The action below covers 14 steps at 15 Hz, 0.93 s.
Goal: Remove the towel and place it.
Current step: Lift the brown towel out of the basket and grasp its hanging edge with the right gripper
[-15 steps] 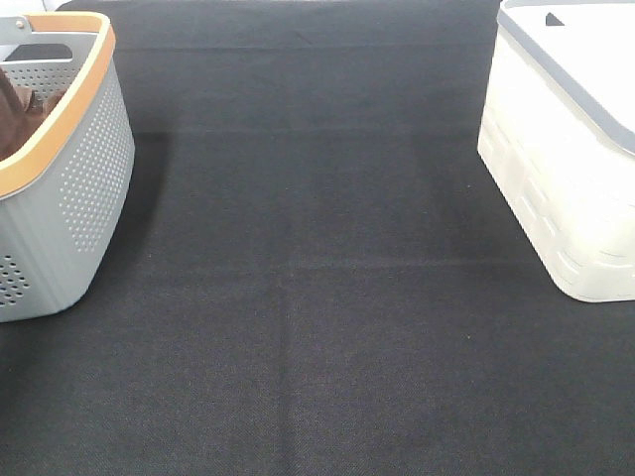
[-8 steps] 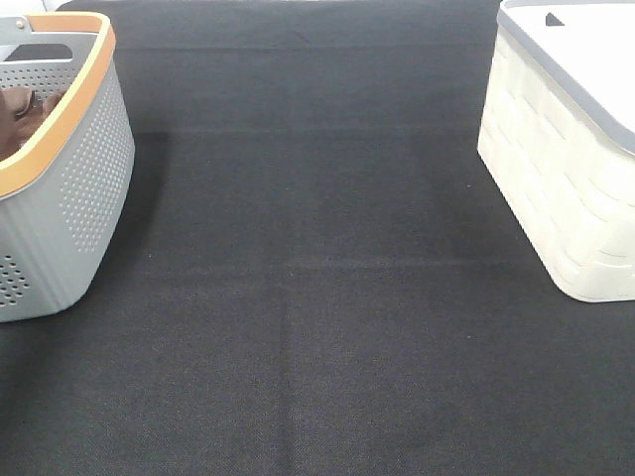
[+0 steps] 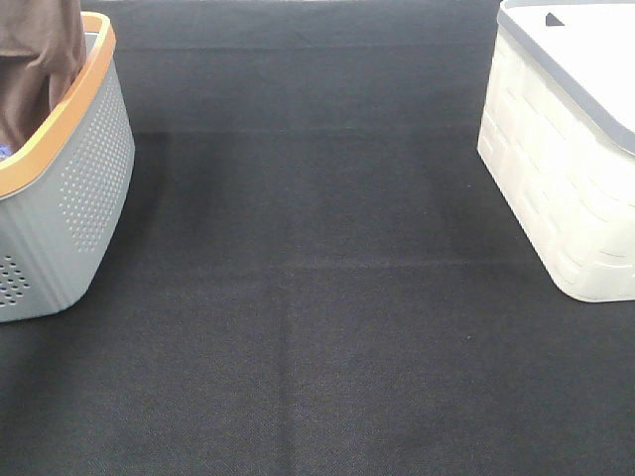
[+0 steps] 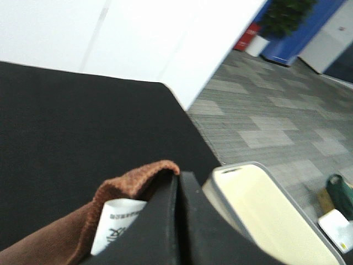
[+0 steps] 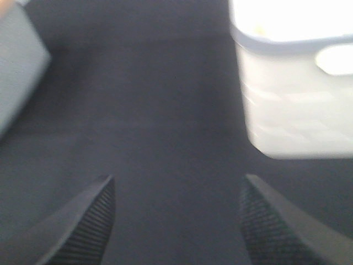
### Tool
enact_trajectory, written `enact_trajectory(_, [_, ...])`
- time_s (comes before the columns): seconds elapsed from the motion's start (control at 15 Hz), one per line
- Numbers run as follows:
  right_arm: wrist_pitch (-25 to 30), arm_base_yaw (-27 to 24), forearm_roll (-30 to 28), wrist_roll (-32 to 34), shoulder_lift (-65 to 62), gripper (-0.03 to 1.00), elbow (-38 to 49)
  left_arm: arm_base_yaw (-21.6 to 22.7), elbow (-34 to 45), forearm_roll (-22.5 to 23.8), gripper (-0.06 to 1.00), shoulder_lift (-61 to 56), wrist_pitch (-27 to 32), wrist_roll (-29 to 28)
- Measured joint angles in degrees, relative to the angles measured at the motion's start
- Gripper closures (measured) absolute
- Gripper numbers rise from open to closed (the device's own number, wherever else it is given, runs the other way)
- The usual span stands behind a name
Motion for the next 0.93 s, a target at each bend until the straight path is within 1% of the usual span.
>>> enact_trajectory(0.13, [-6.4,0.0,11.6,-7.0,5.4,0.35,-0.5,-5.6,0.0,-0.1,0.94,0.0,-0.7,1.7])
enact_trajectory(0.2, [-6.4,0.0,11.6,-7.0,5.4,0.35,-0.5,-5.6,0.0,-0.1,0.94,0.0,-0.7,1.7])
enact_trajectory(0.27, [-8.0,0.0,17.8,-12.3,8.3,0.35,-0.5,-8.3,0.0,-0.1,0.94,0.0,-1.5,2.2])
enact_trajectory(0.33, [-8.9,1.3,25.3,-21.3,13.3,0.35,-0.5,-12.4,0.0,0.3,0.94,0.0,-2.8,2.6])
enact_trajectory(0.47, [-9.0,4.4,32.3,-30.7,20.5,0.35,-1.0,-16.7,0.0,2.5,0.94,0.0,-3.2,2.6])
enact_trajectory(0.53, [-9.0,5.7,33.6,-35.0,24.4,0.35,-2.6,-18.7,0.0,3.3,0.94,0.0,-3.3,2.6])
enact_trajectory(0.67, [-9.2,6.4,33.4,-40.4,31.4,0.35,-7.3,-22.1,0.0,4.4,0.94,0.0,-3.4,2.6])
enact_trajectory(0.8, [-9.7,7.1,31.4,-42.9,37.6,0.35,-12.1,-25.2,0.0,5.0,0.94,0.0,-4.1,2.7])
enact_trajectory(0.87, [-10.8,9.6,30.3,-43.4,41.7,0.35,-14.9,-27.4,0.0,5.0,0.94,0.1,-4.3,2.8])
enact_trajectory(0.93, [-12.0,11.7,30.2,-43.9,43.8,0.35,-15.9,-28.6,0.0,5.3,0.94,0.2,-4.4,2.8])
